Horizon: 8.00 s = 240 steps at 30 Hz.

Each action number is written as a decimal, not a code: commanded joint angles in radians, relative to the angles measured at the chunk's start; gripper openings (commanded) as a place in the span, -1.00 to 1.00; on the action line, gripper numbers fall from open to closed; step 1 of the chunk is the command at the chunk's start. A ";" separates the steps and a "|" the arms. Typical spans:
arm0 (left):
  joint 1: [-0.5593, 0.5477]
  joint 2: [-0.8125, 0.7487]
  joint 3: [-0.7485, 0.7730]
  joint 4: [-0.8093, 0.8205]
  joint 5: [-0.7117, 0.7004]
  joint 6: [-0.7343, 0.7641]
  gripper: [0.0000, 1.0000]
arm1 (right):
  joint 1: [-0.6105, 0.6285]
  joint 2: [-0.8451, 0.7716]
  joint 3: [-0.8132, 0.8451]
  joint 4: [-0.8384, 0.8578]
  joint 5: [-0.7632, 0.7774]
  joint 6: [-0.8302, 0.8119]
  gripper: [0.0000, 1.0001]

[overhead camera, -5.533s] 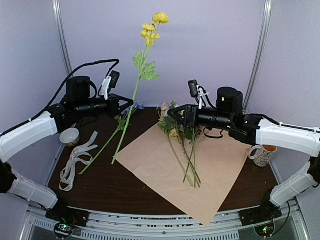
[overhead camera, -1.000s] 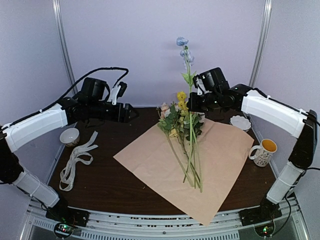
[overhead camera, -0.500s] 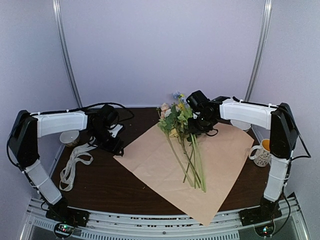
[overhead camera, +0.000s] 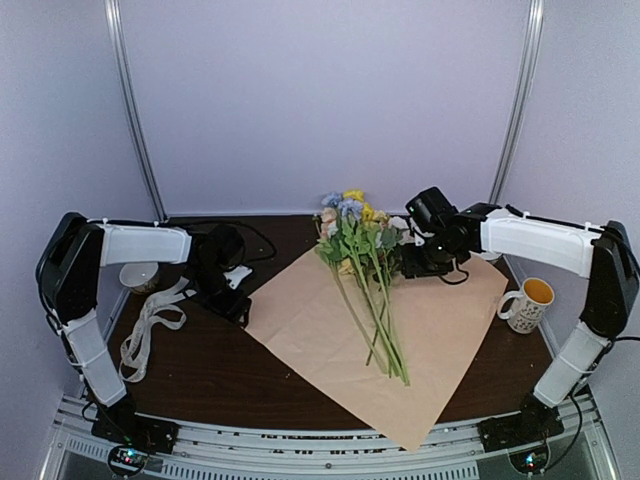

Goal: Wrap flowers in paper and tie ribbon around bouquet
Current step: Place the fake flower on the flattened wrapping paper, then adjust the flattened wrapping paper at the center of the board, then adjust the fake flower on the flattened wrapping paper, then pick up the bottom corner of the flattened wrapping paper from the center of the board.

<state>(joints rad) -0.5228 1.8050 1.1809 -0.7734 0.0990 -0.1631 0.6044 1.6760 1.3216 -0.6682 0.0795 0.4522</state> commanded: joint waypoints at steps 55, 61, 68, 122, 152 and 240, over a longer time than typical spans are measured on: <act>0.081 0.158 0.068 0.000 0.058 0.087 -0.62 | -0.267 -0.378 -0.818 0.378 -0.216 0.375 0.34; 0.132 0.178 0.088 -0.040 -0.010 0.076 -0.62 | -0.259 -0.365 -0.805 0.391 -0.251 0.370 0.25; 0.208 0.137 0.092 -0.040 -0.057 0.064 -0.62 | -0.215 -0.325 -0.804 0.476 -0.318 0.398 -0.21; 0.176 0.051 -0.003 0.106 -0.106 0.011 -0.30 | 0.380 0.463 0.439 -0.207 -0.068 -0.220 -0.32; 0.176 0.116 0.022 0.086 -0.116 0.023 -0.30 | 0.420 0.392 0.295 -0.096 -0.028 -0.237 -0.65; -0.483 -0.706 -0.264 0.339 -0.103 0.190 0.14 | 0.522 -0.592 -0.892 0.390 -0.239 0.718 -0.14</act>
<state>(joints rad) -0.9188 1.1599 1.0061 -0.5419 0.0013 0.0139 1.0943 1.1854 0.5636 -0.4526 -0.0917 0.9794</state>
